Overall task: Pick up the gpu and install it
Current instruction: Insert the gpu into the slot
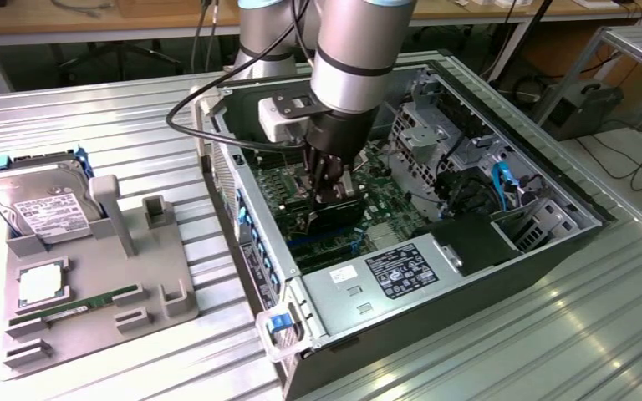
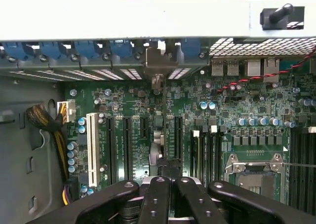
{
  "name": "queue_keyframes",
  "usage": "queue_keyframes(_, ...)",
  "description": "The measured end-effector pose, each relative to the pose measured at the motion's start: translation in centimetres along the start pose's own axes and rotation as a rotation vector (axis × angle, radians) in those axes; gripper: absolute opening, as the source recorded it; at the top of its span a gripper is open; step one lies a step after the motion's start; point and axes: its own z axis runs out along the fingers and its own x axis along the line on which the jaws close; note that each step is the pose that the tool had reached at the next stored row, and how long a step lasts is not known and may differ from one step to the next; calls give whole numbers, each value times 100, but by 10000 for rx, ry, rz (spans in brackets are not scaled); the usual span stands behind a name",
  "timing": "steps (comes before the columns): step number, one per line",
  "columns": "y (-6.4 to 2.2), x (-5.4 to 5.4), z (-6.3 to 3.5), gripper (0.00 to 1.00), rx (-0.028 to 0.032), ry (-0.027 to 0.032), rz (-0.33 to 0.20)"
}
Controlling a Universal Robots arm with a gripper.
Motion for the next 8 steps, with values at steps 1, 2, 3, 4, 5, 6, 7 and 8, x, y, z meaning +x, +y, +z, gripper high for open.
queue_keyframes(1,0,0,2,11,-1,2,0)
queue_keyframes(2,0,0,7,11,-1,2,-1)
queue_keyframes(3,0,0,12,11,0,-1,-1)
queue_keyframes(4,0,0,17,11,-1,1,-2)
queue_keyframes(5,1,0,24,11,-1,2,-2)
queue_keyframes(6,2,0,31,11,0,-1,-3)
queue_keyframes(7,2,1,33,11,0,-1,-6)
queue_keyframes(8,2,9,34,11,-1,-1,-11)
